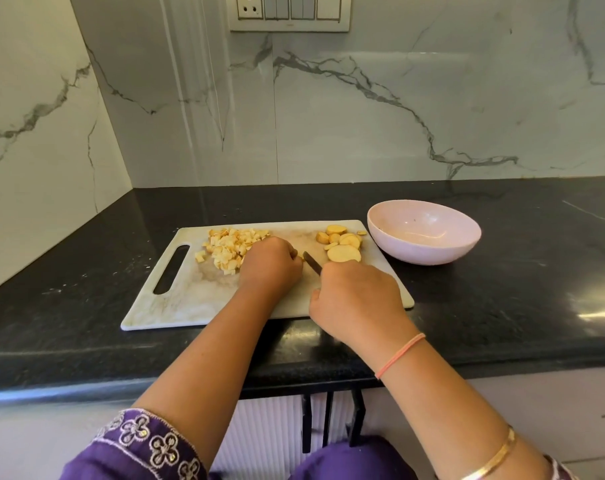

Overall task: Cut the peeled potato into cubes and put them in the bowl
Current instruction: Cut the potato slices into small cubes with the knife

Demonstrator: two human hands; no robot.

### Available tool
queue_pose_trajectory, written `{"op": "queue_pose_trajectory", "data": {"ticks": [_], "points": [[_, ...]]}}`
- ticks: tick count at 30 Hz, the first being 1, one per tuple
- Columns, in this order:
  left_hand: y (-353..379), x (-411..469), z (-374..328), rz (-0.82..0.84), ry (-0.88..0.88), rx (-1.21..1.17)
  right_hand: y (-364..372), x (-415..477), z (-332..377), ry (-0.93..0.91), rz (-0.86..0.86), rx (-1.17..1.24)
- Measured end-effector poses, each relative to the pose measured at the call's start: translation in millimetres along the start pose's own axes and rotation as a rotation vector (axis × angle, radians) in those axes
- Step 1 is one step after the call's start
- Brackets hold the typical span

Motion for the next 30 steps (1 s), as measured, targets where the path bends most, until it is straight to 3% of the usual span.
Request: {"op": "queue_pose_trajectory", "data": {"ticks": [5, 10, 17, 30], "points": [[2.0, -5.5, 0.0, 0.012, 0.026, -0.026, -12.4, -12.2, -5.6, 0.017, 0.009, -0.006], [-1.0, -2.9, 2.5, 0.05, 0.039, -0.101, -28.1, -8.8, -11.4, 0.062, -0.123, 0.035], [-6.3, -1.9, 6.9, 0.0, 0.013, -0.227, -1.1, 11.2, -10.9, 0.094, -0.061, 0.112], [-5.0, 4.4, 12.6, -0.046, -0.019, -0.177, 1.8, 9.2, -0.3, 0.017, -0.017, 0.032]]}}
Point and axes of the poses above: each hand's wrist, its own x-axis towards the middle knuckle, its own y-axis out of the palm, z = x × y, the point moved 10 cm from there along x, towards the middle knuckle, and after that the axes turned 7 degrees about -y, right-handed, at the moved point
